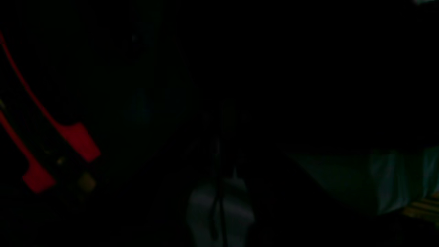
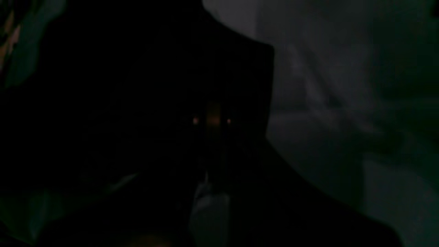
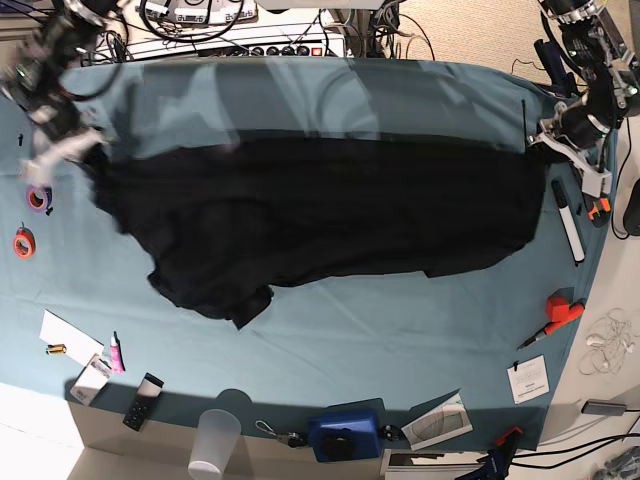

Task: Layout the t-shirt on the table in an organized manner, then fold the t-shirt properly
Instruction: 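Lift the shirt edge with both grippers and drag it across the table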

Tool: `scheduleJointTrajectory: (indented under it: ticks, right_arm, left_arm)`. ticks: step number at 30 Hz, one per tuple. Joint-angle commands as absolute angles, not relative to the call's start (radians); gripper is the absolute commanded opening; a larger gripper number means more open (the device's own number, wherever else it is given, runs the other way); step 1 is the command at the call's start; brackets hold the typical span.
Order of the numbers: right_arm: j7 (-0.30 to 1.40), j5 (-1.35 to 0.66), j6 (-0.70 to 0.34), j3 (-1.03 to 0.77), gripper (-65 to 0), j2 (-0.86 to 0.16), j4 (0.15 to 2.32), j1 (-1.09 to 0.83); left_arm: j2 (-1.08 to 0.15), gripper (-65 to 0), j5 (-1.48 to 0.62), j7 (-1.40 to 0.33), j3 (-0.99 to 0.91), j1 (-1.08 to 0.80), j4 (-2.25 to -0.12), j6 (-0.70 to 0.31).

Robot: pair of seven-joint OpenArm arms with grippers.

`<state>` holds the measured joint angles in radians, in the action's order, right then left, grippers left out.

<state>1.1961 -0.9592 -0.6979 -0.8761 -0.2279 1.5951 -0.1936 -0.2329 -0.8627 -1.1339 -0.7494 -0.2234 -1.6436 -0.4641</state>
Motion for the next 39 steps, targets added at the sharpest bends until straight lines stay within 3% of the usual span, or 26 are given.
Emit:
scheduleJointTrajectory:
  ticks: [1, 9, 22, 31, 39]
  right_arm:
    - [1.198, -0.989, -0.698, -0.906, -65.0, -0.255, 1.610, -0.187]
    - [1.249, -1.055, -0.698, -0.951, -65.0, -0.300, 1.610, -0.273]
    - [1.303, -1.108, -0.698, -1.037, -65.0, -0.298, 1.610, -0.382]
    - [1.317, -1.155, -0.698, -1.073, -65.0, -0.297, 1.610, -0.435]
    - [1.396, -1.216, -0.698, -1.187, -65.0, -0.297, 1.610, -0.448]
  left_arm:
    - [-0.252, -65.0, -0.880, -1.132, -0.766, -0.218, -1.674, -0.468]
    - [-0.252, -65.0, -0.989, -1.280, -0.778, -0.222, -1.694, -0.498]
    - [-0.252, -65.0, -1.011, -1.243, -0.778, -0.388, -1.694, -0.543]
    - [-0.252, -65.0, -1.025, -1.242, -0.778, -0.402, -1.694, -0.544]
    - [-0.252, -65.0, -1.113, -1.347, -0.818, -0.402, -1.718, -0.544]
